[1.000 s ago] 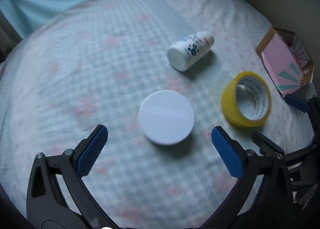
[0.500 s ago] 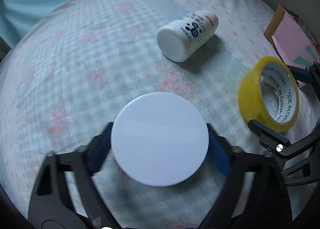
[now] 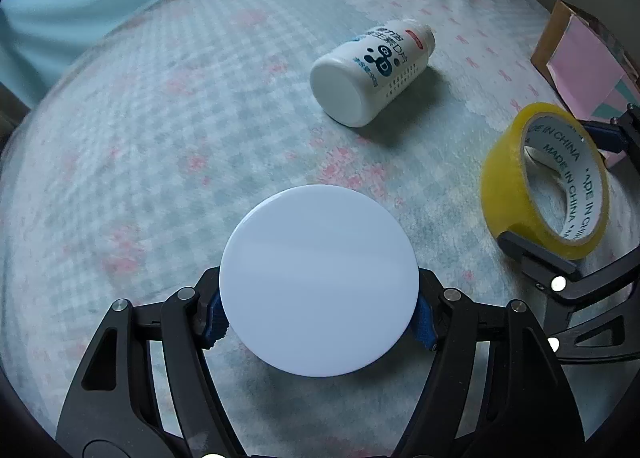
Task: Organize rigid objects
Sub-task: 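Grasp the white round lid with left tool while right tool grasps the yellow tape, then carry the white lid and yellow tape toward the cardboard box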
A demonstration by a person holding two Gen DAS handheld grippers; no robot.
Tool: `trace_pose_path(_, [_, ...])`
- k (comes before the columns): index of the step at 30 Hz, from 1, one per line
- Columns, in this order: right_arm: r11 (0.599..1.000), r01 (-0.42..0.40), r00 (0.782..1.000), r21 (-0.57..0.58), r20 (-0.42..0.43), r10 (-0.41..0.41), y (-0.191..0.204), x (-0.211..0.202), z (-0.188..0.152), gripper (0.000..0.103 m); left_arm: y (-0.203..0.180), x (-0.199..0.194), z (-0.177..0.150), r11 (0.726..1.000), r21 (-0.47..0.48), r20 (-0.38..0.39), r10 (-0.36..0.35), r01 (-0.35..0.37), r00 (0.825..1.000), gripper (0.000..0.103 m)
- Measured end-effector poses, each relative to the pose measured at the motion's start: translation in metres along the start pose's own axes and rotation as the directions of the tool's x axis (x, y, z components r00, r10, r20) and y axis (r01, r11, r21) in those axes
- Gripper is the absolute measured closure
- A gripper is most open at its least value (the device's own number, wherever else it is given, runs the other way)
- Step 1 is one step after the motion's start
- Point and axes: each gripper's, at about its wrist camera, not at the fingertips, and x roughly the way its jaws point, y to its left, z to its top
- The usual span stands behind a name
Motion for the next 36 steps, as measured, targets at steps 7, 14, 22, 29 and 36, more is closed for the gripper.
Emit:
trace_pose_path(7, [1.0, -0.014, 0.999, 0.02, 0.043, 0.013, -0.002, -0.032, 0.002, 0.005, 0.0, -0.035, 0.003, 1.0, -0.015, 0.039, 0.012, -0.012, 0.999, 0.035])
trace_pose_path(14, [0.997, -0.026, 0.996, 0.066, 0.082, 0.021, -0.016, -0.104, 0.009, 0.005, 0.005, -0.116, 0.012, 0.998, -0.062, 0.093, 0.021, -0.015, 0.995, 0.035])
trace_pose_path(22, [0.988, -0.036, 0.992, 0.151, 0.127, 0.017, -0.051, -0.217, 0.017, 0.005, -0.002, -0.233, 0.033, 0.996, -0.075, 0.155, -0.03, 0.042, 0.987, 0.035])
trace_pose_path(29, [0.977, -0.029, 0.988, 0.213, 0.156, -0.004, -0.095, -0.28, 0.016, 0.005, -0.032, -0.302, 0.065, 0.997, -0.054, 0.247, -0.031, 0.046, 0.968, 0.035])
trace_pose_path(36, [0.964, -0.088, 0.982, 0.252, 0.182, 0.042, -0.163, -0.308, 0.001, 0.005, -0.089, -0.338, 0.094, 0.992, -0.105, 0.287, -0.041, 0.074, 0.957, 0.035])
